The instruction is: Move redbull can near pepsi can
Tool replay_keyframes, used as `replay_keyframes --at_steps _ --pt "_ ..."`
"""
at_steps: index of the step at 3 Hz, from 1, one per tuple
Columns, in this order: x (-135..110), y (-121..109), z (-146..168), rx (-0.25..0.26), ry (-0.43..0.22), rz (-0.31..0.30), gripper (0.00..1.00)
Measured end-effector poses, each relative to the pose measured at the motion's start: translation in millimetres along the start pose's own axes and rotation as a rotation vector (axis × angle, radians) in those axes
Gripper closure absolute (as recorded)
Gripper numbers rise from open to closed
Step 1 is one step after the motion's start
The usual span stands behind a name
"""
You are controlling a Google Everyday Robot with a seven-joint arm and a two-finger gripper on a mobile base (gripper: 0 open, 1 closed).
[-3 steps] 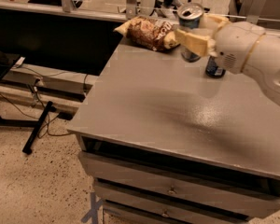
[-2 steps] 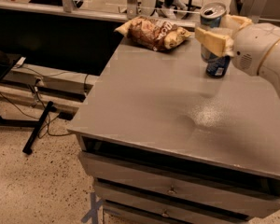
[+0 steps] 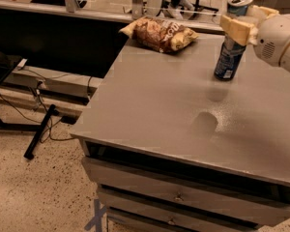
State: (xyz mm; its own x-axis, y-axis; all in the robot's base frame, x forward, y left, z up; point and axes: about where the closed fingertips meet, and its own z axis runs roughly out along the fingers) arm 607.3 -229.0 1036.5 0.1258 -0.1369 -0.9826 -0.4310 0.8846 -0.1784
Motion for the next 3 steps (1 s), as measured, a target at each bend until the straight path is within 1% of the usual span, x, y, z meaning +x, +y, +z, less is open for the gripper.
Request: replay_keyframes --at_steps 1,2,3 --pt "12.6 -45.6 3.7 0.099 0.025 0.047 1.00" --pt "36.5 -72.5 -1.8 0.178 0.057 0.120 1.00" --pt "48.3 -80.1 -8.4 0.206 0.075 0.145 1.00"
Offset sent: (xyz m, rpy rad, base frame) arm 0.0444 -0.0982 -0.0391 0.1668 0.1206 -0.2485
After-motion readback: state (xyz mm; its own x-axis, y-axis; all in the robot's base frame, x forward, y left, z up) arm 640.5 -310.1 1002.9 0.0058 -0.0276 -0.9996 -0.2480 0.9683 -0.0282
